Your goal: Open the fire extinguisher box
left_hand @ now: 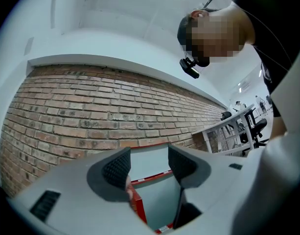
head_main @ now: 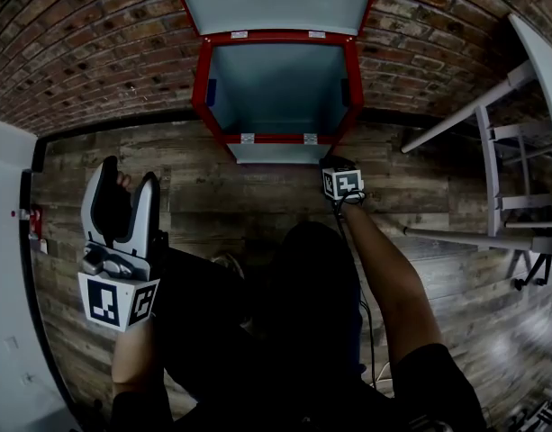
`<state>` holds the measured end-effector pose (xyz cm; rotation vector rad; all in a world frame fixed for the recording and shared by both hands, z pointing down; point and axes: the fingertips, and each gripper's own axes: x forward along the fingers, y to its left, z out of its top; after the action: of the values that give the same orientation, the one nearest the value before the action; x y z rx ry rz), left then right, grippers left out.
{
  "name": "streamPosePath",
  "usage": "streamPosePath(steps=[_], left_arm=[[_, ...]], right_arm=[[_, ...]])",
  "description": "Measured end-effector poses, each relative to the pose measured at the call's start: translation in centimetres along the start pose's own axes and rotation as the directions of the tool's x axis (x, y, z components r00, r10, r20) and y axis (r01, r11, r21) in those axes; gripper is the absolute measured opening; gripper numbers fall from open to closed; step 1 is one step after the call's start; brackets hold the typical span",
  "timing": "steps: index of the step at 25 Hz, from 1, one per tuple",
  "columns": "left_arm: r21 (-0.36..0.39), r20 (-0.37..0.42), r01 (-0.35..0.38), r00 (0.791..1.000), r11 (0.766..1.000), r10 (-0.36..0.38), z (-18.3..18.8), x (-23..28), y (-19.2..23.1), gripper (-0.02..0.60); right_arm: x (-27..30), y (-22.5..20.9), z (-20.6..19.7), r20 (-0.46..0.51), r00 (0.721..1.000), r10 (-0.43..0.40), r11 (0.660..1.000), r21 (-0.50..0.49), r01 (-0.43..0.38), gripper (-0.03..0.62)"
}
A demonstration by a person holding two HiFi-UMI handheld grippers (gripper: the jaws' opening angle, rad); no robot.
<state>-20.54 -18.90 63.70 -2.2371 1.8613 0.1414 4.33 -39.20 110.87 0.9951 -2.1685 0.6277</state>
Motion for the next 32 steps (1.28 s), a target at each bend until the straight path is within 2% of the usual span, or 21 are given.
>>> streamPosePath(steps=[3, 5, 8, 11, 15, 18, 21, 24, 28, 32], left_arm=[[0.014, 0.003, 0.022, 1.0, 1.0, -0.022, 0.4, 0.5, -0.7, 0.285], [0.014, 0.0, 0.048, 0.999, 0.999, -0.048, 0.9, 1.2, -1.4, 0.285], [-0.013, 0.007, 0.1, 0.995, 0.995, -0.1, 2.0, 2.8, -2.7, 0.285], [-0.019, 0.029, 0.13, 0.991, 0.991, -0.129, 3.7, 4.7, -3.9, 0.284], [-0.06, 0.041, 0.109, 0.993, 0.992, -0.106, 4.7, 6.5, -5.0, 0.284], [-0.076, 0.004, 0.083, 0.997, 0.994, -0.083, 3.2, 7.4, -5.7, 0.284], [-0.094, -0.034, 0.065, 0.997, 0.993, -0.068, 0.5, 7.4, -6.0, 0.274], [-0.148, -0.074, 0.033, 0.996, 0.988, -0.044, -2.4, 6.8, -5.5, 0.217], [-0.21, -0.093, -0.028, 0.996, 0.977, 0.008, -3.9, 6.2, -4.3, 0.087], [-0.168, -0.086, -0.018, 0.996, 0.986, 0.004, -3.9, 6.0, -4.3, 0.054]], right_arm=[[-2.9, -0.7, 0.8, 0.068, 0.998, 0.0, 0.998, 0.062, -0.005, 0.11], [-6.1, -0.7, 2.6, 0.149, 0.989, 0.002, 0.998, 0.064, -0.011, 0.11], [-12.1, -0.3, 7.4, 0.301, 0.953, 0.012, 0.999, 0.028, -0.022, 0.1], [-18.8, 1.0, 13.5, 0.46, 0.887, 0.041, 0.999, -0.03, -0.03, 0.095], [-27.3, 3.2, 20.0, 0.611, 0.789, 0.072, 0.996, -0.084, -0.027, 0.094], [-31.9, 5.1, 22.4, 0.686, 0.722, 0.088, 0.994, -0.104, -0.022, 0.094], [-34.6, 7.1, 23.3, 0.732, 0.674, 0.099, 0.991, -0.135, 0.002, 0.094], [-35.7, 8.6, 23.2, 0.749, 0.652, 0.115, 0.984, -0.175, 0.028, 0.094], [-35.6, 9.5, 22.6, 0.753, 0.648, 0.118, 0.982, -0.184, 0.034, 0.078], [-35.2, 10.1, 23.0, 0.764, 0.634, 0.119, 0.984, -0.177, 0.028, 0.045]])
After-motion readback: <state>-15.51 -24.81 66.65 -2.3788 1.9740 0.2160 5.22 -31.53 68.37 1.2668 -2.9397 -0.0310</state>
